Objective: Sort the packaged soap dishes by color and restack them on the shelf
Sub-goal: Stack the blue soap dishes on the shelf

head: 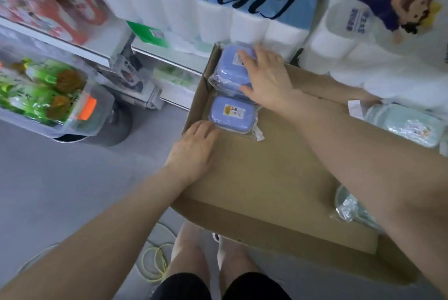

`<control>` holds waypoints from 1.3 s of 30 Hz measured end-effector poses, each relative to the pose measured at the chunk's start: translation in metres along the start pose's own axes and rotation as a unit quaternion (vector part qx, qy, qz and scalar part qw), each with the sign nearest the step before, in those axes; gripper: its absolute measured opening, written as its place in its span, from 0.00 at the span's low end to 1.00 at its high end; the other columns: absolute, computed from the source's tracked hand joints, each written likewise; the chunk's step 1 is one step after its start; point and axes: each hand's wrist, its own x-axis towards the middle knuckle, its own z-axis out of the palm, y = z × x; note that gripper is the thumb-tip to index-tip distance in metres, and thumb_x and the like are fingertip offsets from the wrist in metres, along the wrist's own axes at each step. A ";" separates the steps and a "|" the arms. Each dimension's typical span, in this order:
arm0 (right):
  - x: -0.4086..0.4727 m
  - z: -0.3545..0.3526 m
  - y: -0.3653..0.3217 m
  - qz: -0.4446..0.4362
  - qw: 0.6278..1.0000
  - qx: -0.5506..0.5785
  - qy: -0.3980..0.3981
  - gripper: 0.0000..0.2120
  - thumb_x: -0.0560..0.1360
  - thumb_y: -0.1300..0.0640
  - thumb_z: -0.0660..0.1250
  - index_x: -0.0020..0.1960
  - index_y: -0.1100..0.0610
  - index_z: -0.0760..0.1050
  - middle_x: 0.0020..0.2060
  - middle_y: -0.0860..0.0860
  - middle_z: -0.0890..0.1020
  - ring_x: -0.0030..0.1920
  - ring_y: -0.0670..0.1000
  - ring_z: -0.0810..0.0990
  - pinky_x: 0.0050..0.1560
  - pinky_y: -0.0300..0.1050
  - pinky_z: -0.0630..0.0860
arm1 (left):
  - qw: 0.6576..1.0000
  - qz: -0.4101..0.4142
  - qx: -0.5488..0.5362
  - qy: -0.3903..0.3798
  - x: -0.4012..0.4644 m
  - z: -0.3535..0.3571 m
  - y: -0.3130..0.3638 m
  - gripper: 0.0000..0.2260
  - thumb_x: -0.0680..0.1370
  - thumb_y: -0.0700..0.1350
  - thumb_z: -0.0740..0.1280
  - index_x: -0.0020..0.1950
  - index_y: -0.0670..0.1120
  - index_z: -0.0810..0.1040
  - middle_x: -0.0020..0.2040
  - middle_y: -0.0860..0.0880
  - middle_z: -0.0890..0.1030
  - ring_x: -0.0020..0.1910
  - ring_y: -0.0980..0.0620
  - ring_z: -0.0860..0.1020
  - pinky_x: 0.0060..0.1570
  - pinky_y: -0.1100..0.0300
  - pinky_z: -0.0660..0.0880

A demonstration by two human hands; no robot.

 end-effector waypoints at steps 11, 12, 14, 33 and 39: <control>-0.172 0.049 0.035 0.227 0.958 0.142 0.106 0.39 0.69 0.40 0.72 0.74 0.54 0.63 0.57 0.59 0.73 0.58 0.61 0.71 0.60 0.58 0.68 | 0.999 0.019 0.036 -0.008 0.067 0.017 -0.007 0.29 0.76 0.38 0.65 0.76 0.42 0.62 0.75 0.40 0.63 0.75 0.41 0.59 0.74 0.52 0.57; -0.190 0.060 0.034 0.249 0.955 0.139 0.084 0.40 0.69 0.41 0.73 0.74 0.54 0.63 0.57 0.59 0.73 0.57 0.62 0.71 0.59 0.59 0.68 | 0.999 0.021 0.044 -0.016 0.075 0.018 -0.007 0.29 0.77 0.39 0.64 0.77 0.42 0.60 0.75 0.40 0.61 0.75 0.41 0.58 0.74 0.52 0.56; -0.218 0.081 0.027 0.293 0.944 0.140 0.056 0.40 0.66 0.42 0.76 0.73 0.55 0.65 0.55 0.61 0.74 0.54 0.63 0.72 0.56 0.60 0.70 | 0.996 0.018 0.069 -0.046 0.088 0.019 -0.007 0.30 0.77 0.42 0.64 0.78 0.44 0.56 0.77 0.41 0.58 0.76 0.41 0.55 0.75 0.50 0.53; -0.253 0.104 -0.003 0.322 0.930 0.148 -0.097 0.42 0.69 0.43 0.71 0.76 0.55 0.59 0.60 0.57 0.74 0.59 0.61 0.74 0.55 0.56 0.70 | 0.982 -0.045 0.084 -0.163 -0.013 0.039 0.062 0.35 0.78 0.58 0.62 0.78 0.46 0.50 0.71 0.43 0.62 0.66 0.43 0.66 0.62 0.50 0.71; -0.263 0.105 0.002 0.339 0.921 0.159 -0.105 0.42 0.70 0.44 0.71 0.77 0.55 0.58 0.62 0.58 0.73 0.59 0.62 0.74 0.57 0.57 0.69 | 0.966 0.046 0.218 -0.132 -0.031 0.041 0.074 0.31 0.70 0.48 0.72 0.71 0.45 0.67 0.58 0.45 0.74 0.58 0.43 0.72 0.60 0.52 0.69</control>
